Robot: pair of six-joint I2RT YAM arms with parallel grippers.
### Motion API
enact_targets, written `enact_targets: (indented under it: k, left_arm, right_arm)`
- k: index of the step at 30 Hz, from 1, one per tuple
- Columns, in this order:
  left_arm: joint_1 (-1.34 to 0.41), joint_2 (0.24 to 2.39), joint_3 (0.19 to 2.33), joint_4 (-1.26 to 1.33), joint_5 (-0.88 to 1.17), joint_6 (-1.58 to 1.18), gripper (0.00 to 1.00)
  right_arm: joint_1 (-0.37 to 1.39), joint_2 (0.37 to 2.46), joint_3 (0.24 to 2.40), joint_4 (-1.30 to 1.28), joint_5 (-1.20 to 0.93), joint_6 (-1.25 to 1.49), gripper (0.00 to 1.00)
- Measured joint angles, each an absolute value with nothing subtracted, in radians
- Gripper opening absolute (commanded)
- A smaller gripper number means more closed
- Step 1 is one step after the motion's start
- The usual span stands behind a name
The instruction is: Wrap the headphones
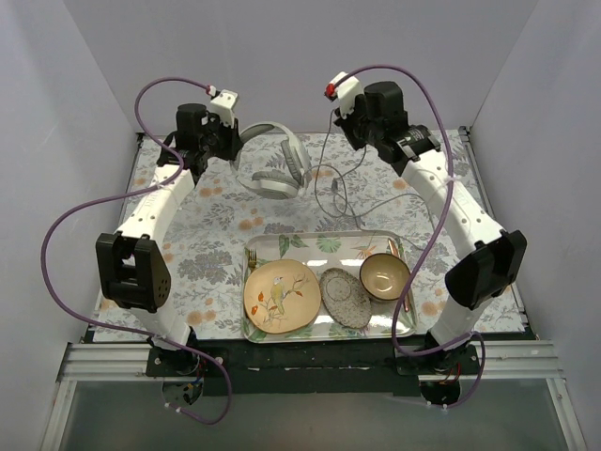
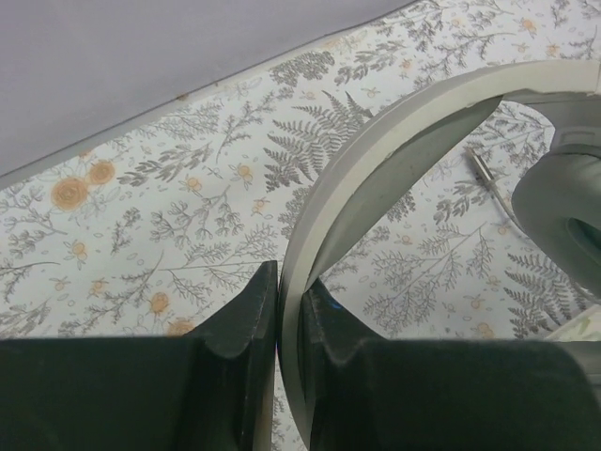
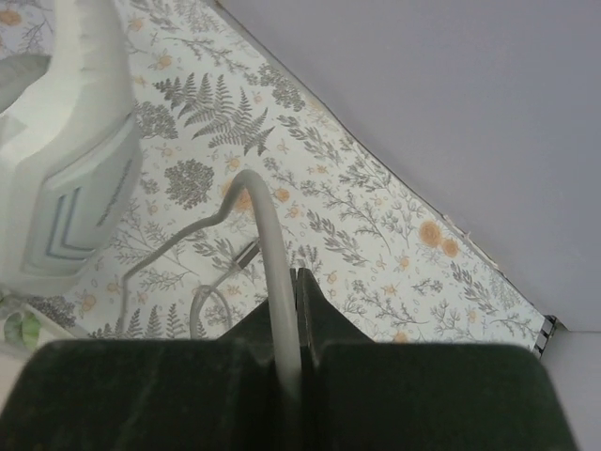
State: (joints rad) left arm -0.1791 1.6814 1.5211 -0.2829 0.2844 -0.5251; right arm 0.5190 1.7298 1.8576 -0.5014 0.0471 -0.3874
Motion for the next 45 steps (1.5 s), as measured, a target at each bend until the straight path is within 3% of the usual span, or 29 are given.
enact_targets:
  k: [6, 8, 9, 11, 12, 13, 20, 25, 30, 38, 41, 44, 45]
  left_arm:
    - [-0.173, 1.681, 1.523, -0.367, 0.396, -0.561, 0.0]
    - [-0.16, 1.687, 1.542, -0.422, 0.467, -0.59, 0.0]
    - [-0.147, 1.695, 1.563, -0.454, 0.508, -0.608, 0.0]
    - [-0.125, 1.698, 1.588, -0.481, 0.55, -0.636, 0.0]
    - [-0.113, 1.698, 1.599, -0.495, 0.569, -0.654, 0.0]
    - [-0.107, 1.696, 1.605, -0.501, 0.579, -0.663, 0.0]
    - [-0.087, 1.673, 1.606, -0.525, 0.587, -0.722, 0.0]
    - [-0.08, 1.669, 1.646, -0.543, 0.59, -0.748, 0.0]
    - [-0.073, 1.654, 1.681, -0.548, 0.592, -0.763, 0.0]
    - [-0.071, 1.625, 1.7, -0.55, 0.622, -0.778, 0.0]
    - [-0.071, 1.618, 1.7, -0.555, 0.633, -0.778, 0.0]
    - [-0.071, 1.607, 1.7, -0.565, 0.646, -0.778, 0.0]
    - [-0.071, 1.601, 1.7, -0.568, 0.652, -0.778, 0.0]
  right_arm:
    - [0.442, 1.728, 1.858, -0.482, 0.041, -0.367, 0.01]
    - [0.411, 1.728, 1.857, -0.482, 0.04, -0.358, 0.14]
    - [0.392, 1.73, 1.855, -0.483, 0.041, -0.349, 0.33]
    - [0.355, 1.742, 1.855, -0.495, 0.042, -0.331, 0.51]
    - [0.335, 1.757, 1.854, -0.506, 0.043, -0.333, 0.68]
    - [0.32, 1.774, 1.853, -0.517, 0.044, -0.329, 0.75]
    - [0.303, 1.771, 1.605, -0.473, -0.038, -0.324, 0.94]
    - [0.327, 1.514, 1.242, -0.262, -0.171, -0.331, 0.95]
    - [0.44, 1.251, 1.013, 0.082, -0.327, -0.34, 0.96]
    - [0.539, 1.374, 0.983, 0.363, -0.372, -0.224, 0.87]
    - [0.537, 1.471, 1.021, 0.376, -0.362, -0.176, 0.73]
    - [0.536, 1.539, 1.052, 0.39, -0.36, -0.133, 0.41]
    - [0.536, 1.55, 1.056, 0.396, -0.355, -0.133, 0.23]
